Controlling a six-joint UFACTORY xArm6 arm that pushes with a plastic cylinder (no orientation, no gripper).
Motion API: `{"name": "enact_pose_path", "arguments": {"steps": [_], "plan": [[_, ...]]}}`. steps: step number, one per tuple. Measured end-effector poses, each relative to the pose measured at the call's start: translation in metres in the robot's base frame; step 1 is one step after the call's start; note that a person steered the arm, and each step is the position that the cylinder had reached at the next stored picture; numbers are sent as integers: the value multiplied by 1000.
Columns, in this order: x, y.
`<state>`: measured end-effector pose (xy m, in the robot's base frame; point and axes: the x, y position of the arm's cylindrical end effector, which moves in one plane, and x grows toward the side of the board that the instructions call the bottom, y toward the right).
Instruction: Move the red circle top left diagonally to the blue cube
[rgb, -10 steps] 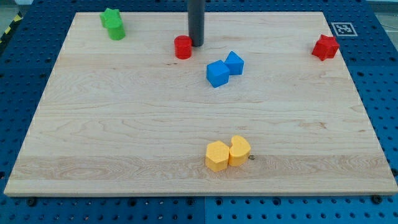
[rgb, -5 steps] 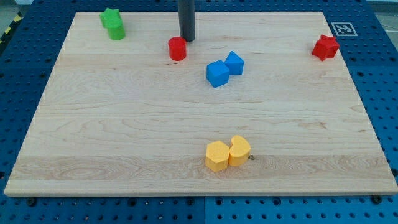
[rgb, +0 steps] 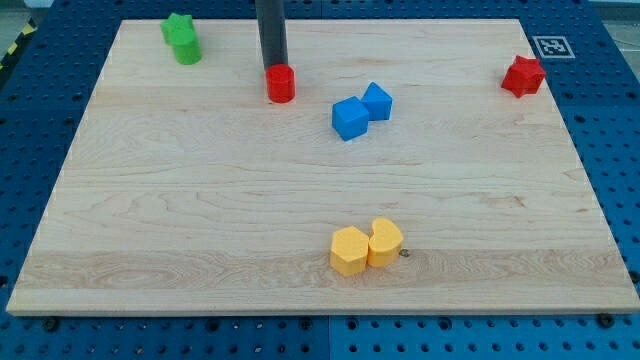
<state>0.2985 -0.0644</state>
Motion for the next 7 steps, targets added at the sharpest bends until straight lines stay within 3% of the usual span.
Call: {"name": "enact_pose_path", "arguments": {"steps": [3, 4, 7], "plan": [[16, 26], [39, 24], [40, 20]]}}
